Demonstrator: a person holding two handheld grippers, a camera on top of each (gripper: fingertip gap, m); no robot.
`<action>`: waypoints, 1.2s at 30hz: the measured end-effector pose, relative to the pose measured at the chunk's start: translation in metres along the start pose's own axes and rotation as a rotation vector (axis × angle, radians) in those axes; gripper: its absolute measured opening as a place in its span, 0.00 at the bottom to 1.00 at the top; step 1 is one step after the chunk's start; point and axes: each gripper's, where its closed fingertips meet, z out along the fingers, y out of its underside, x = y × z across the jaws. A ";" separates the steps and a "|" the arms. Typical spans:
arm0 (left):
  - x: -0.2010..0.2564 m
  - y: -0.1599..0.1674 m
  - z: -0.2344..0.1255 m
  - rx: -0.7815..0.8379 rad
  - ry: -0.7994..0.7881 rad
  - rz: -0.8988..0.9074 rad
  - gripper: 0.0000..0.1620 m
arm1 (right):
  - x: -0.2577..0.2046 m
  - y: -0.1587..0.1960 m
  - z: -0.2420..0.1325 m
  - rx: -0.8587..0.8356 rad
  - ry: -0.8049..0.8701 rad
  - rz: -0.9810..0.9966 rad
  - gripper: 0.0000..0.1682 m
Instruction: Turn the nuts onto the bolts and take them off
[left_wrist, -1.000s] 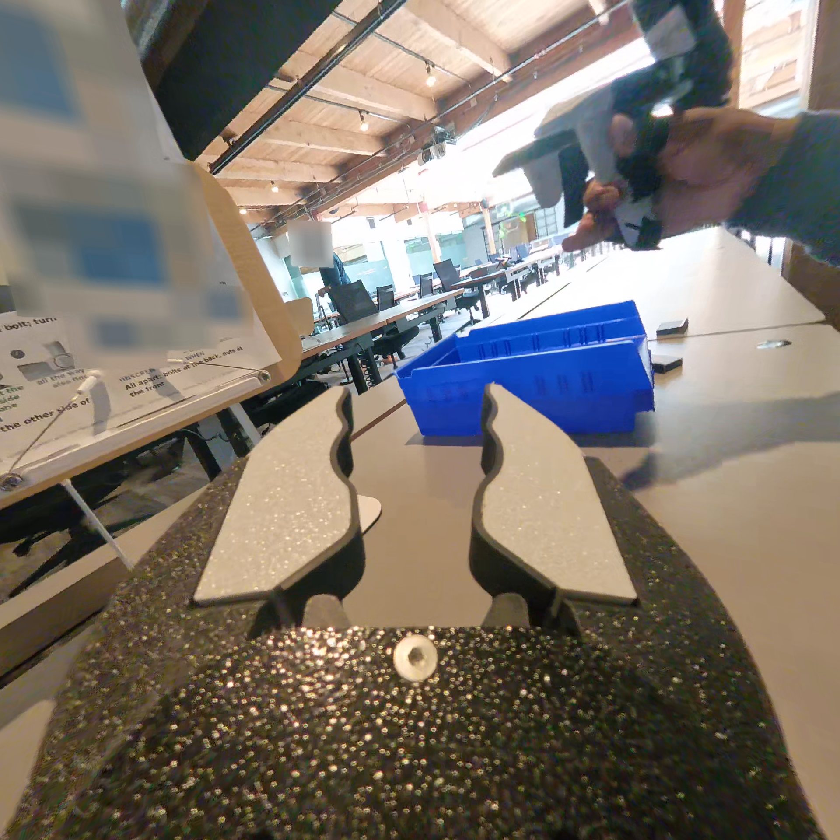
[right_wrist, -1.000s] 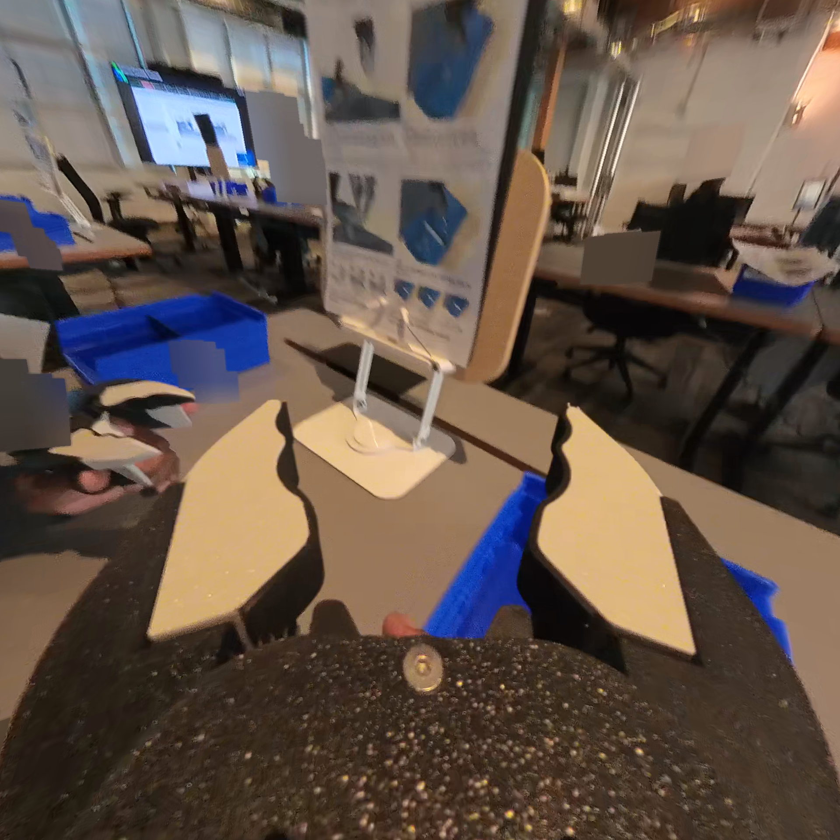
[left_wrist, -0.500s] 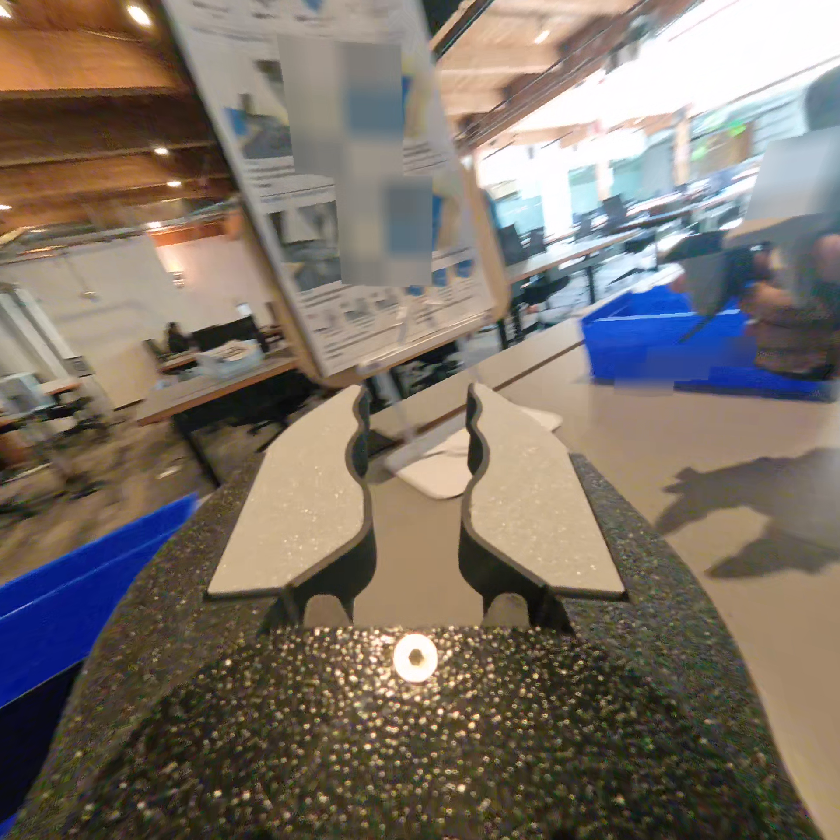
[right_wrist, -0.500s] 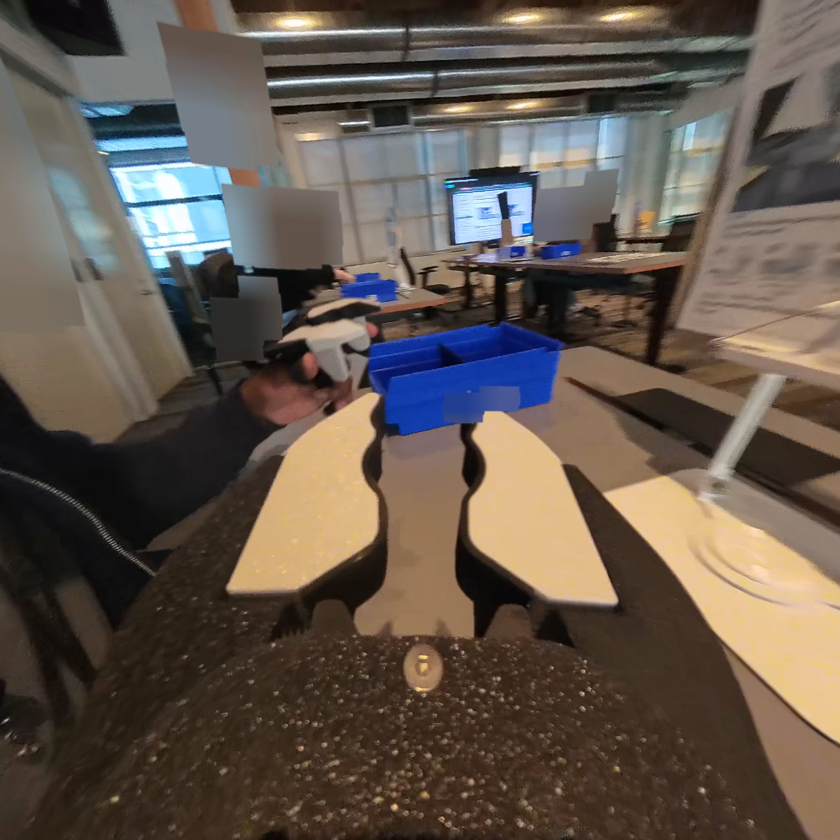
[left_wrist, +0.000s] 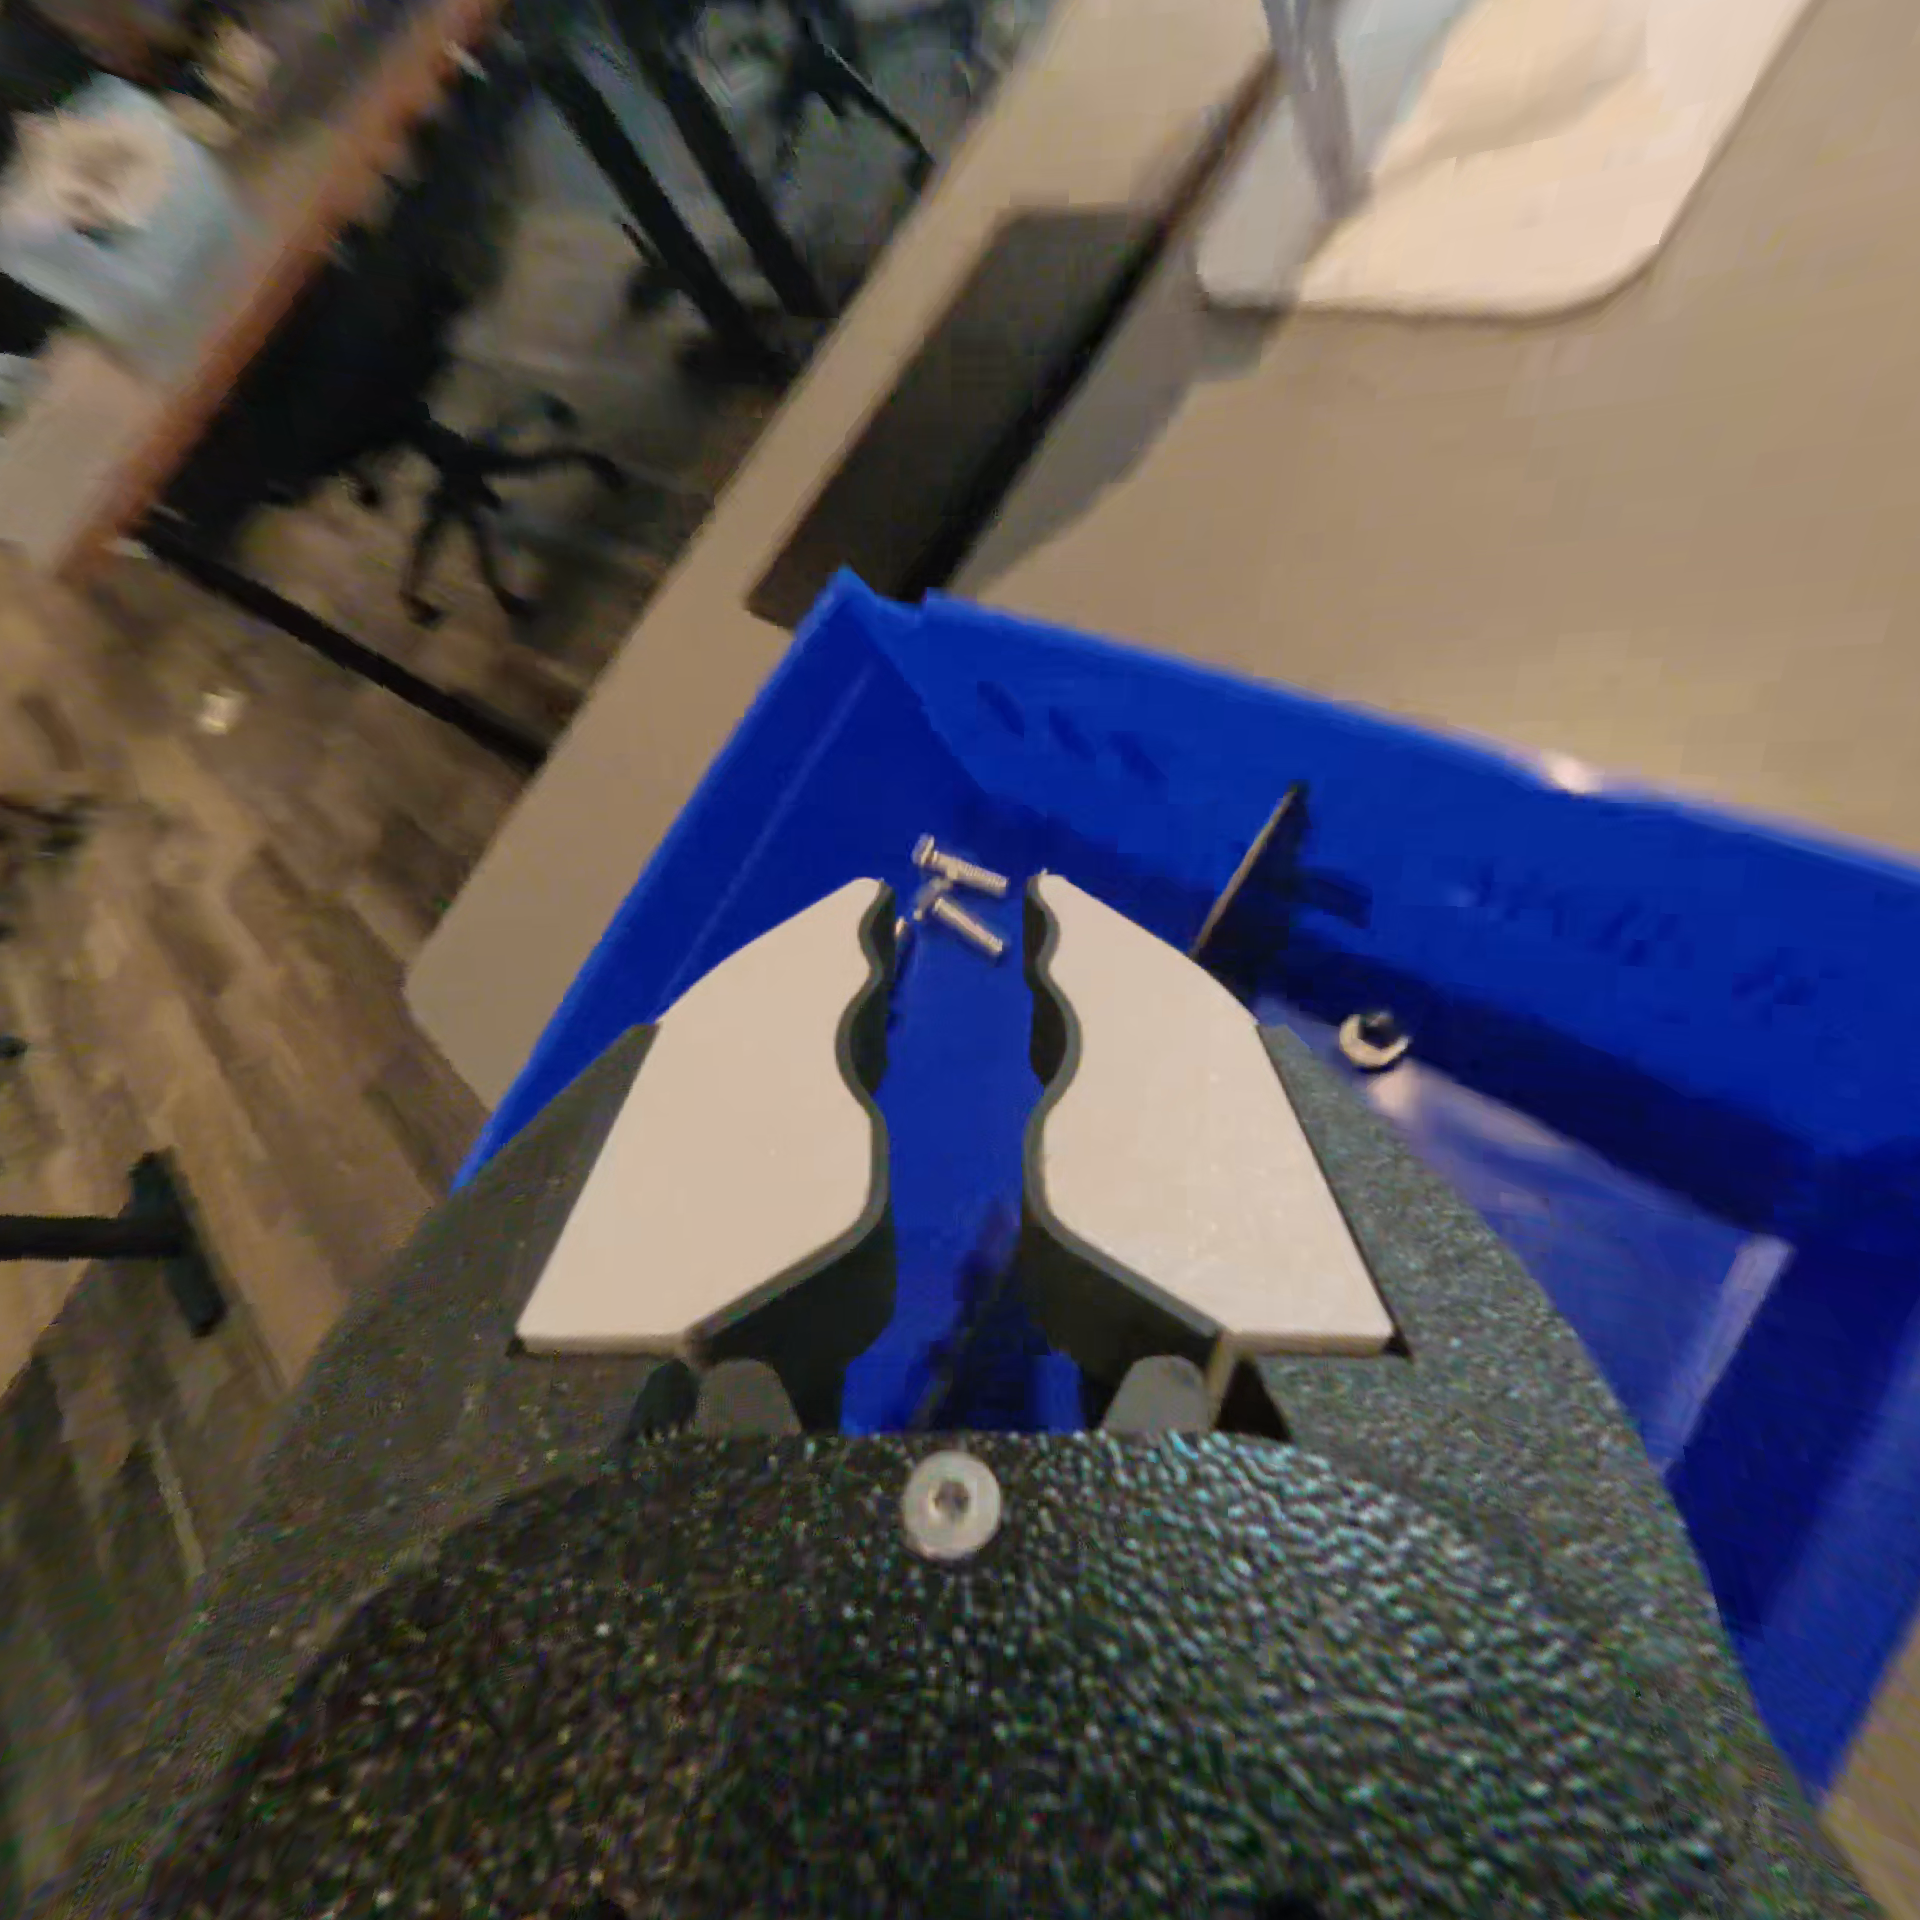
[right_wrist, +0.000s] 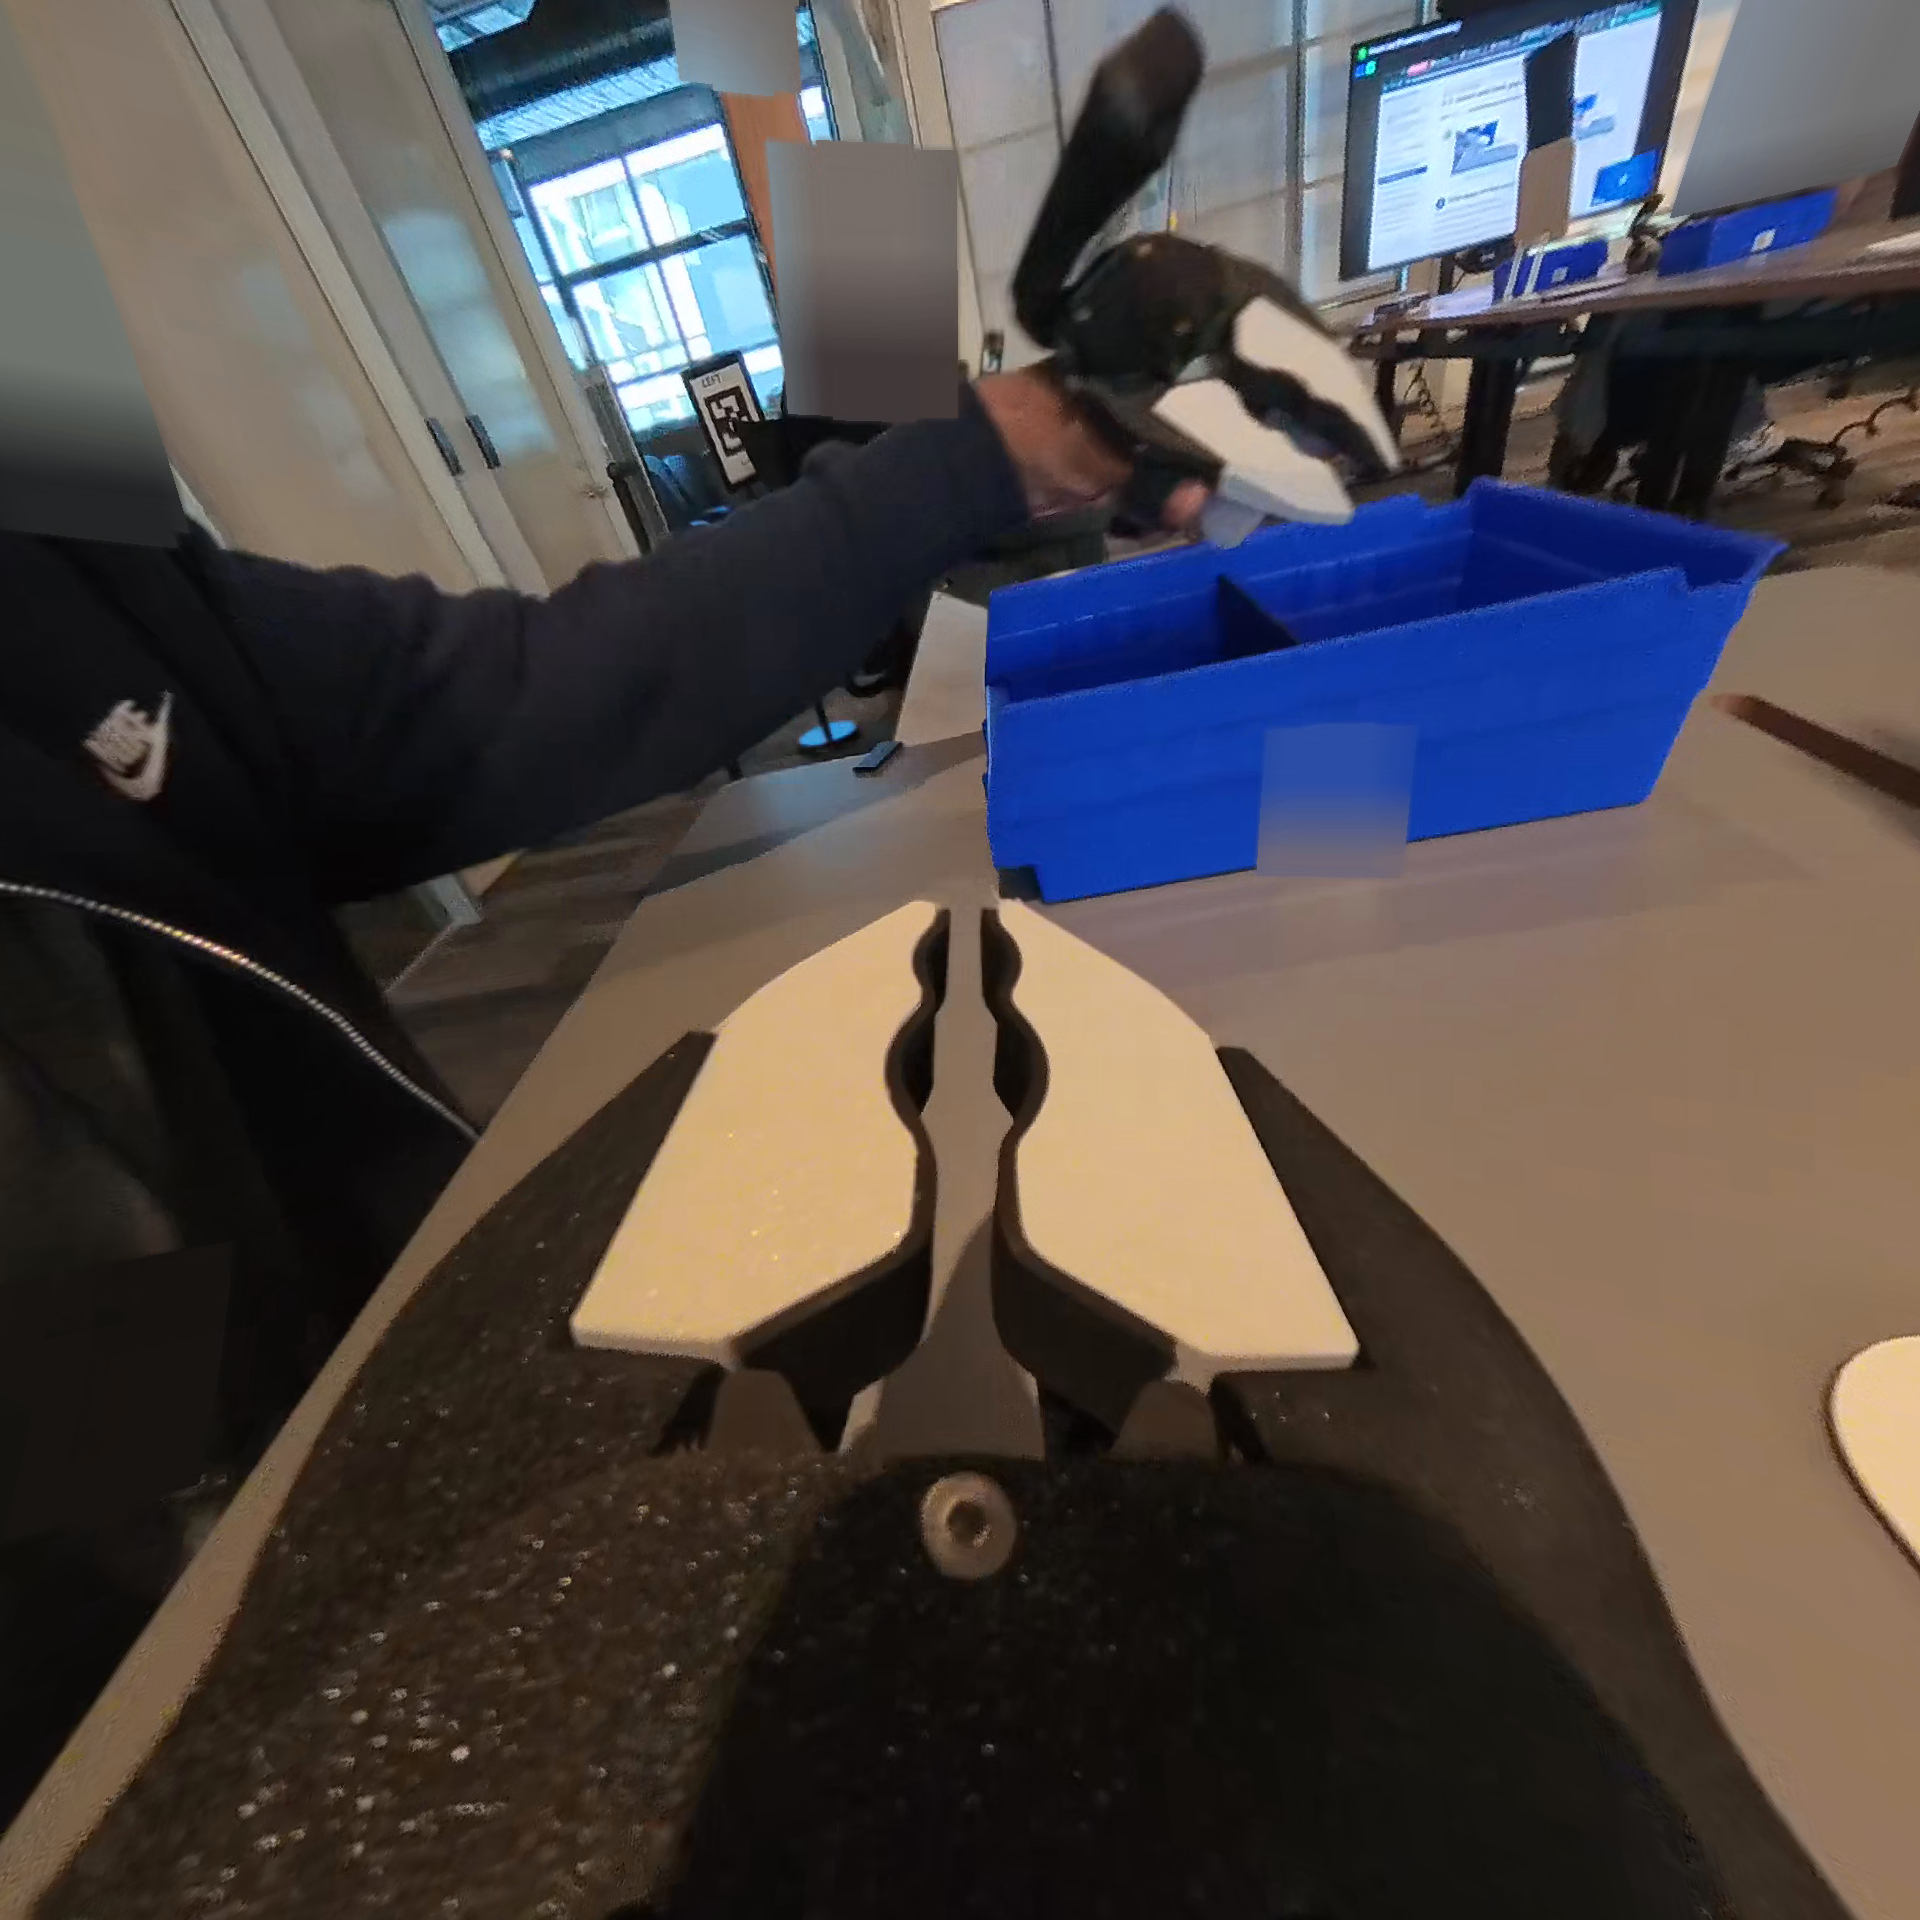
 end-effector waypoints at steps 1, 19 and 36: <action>-0.008 0.009 0.012 -0.042 0.045 0.035 0.12 | 0.003 0.005 0.002 -0.002 -0.009 0.020 0.03; -0.036 0.105 0.100 -0.683 0.236 0.421 0.16 | 0.027 0.025 -0.008 0.027 -0.069 0.170 0.03; -0.022 0.114 0.100 -0.736 0.287 0.437 0.12 | 0.026 0.026 -0.008 0.021 -0.075 0.174 0.02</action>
